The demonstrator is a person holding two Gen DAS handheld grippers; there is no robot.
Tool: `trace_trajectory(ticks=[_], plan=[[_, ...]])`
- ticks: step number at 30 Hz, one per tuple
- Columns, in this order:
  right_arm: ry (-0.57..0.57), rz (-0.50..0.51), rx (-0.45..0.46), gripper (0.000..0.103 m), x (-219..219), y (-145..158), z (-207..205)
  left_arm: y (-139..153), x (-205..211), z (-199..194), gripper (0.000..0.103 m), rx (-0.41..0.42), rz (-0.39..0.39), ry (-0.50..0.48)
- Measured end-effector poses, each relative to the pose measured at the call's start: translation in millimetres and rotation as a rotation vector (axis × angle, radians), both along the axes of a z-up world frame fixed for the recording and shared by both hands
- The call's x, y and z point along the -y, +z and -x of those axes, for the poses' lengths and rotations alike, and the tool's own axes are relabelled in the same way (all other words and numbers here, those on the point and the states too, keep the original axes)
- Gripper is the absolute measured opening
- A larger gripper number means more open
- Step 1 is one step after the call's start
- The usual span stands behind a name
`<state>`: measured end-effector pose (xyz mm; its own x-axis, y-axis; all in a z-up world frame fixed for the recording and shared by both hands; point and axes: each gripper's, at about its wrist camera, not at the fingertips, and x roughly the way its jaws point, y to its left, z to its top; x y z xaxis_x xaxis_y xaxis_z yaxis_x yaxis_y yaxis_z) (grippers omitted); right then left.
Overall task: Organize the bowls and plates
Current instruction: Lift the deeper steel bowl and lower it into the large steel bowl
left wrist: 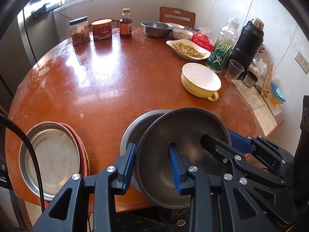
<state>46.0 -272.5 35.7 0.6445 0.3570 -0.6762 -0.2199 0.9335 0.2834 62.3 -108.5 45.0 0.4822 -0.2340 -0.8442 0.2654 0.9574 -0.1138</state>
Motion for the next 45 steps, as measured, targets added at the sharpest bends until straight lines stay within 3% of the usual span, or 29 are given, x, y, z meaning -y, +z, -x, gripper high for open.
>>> trace_trajectory(ticks=[9,35,45], plan=[[0.0,-0.004,-0.055,0.033,4,-19,-16,-25,6,-19,0.034,-0.054,-0.014,0.0],[0.011,0.111,-0.034,0.033,-9,-30,-23,-34,-2,-20,0.035,-0.035,-0.028,0.006],[-0.022,0.151,-0.044,0.038,-3,-37,-26,-37,1,-15,0.035,-0.023,-0.046,0.005]])
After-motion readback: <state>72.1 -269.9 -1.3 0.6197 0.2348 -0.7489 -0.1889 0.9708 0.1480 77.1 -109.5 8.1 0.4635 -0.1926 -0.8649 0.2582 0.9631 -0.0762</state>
